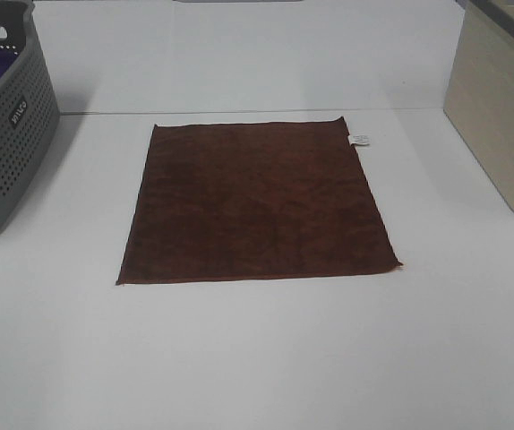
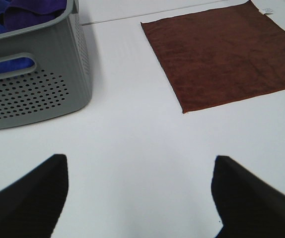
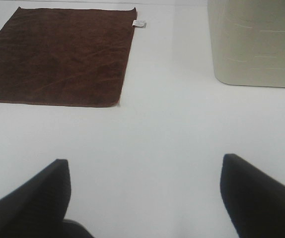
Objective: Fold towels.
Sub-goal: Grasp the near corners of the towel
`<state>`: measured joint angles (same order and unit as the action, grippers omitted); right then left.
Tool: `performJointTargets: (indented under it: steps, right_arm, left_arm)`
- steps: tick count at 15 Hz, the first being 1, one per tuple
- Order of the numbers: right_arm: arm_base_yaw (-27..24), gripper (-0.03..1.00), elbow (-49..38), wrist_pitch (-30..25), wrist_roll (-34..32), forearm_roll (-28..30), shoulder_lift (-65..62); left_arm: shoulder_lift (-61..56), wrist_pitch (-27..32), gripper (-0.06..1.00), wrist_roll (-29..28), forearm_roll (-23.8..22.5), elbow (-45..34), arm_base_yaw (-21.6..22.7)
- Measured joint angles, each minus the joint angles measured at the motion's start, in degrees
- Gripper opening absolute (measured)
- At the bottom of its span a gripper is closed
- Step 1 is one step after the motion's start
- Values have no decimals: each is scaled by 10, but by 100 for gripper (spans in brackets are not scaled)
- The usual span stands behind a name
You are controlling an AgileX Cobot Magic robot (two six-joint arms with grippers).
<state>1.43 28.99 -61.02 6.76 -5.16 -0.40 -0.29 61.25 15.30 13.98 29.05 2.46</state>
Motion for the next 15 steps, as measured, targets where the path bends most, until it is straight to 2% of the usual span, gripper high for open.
performJointTargets:
  steps: [2,4,7,8,11,15]
  right_arm:
    - [0,77,2,7,0,0,7]
    - [0,75,9,54,0,0,55]
    - [29,73,10,179,0,0,148]
    - [49,73,10,235,0,-3,237]
    - [52,73,22,252,-2,-44,383]
    - [52,68,92,253,0,-114,611]
  left_arm:
    - [0,-21,76,0,2,3,0]
    - [13,-93,76,-1,26,2,0]
    - [96,-193,76,-1,105,-26,0]
    - [173,-232,76,-2,168,-31,0]
    - [291,-254,76,-2,234,-31,0]
    - [500,-308,76,-2,300,-32,0]
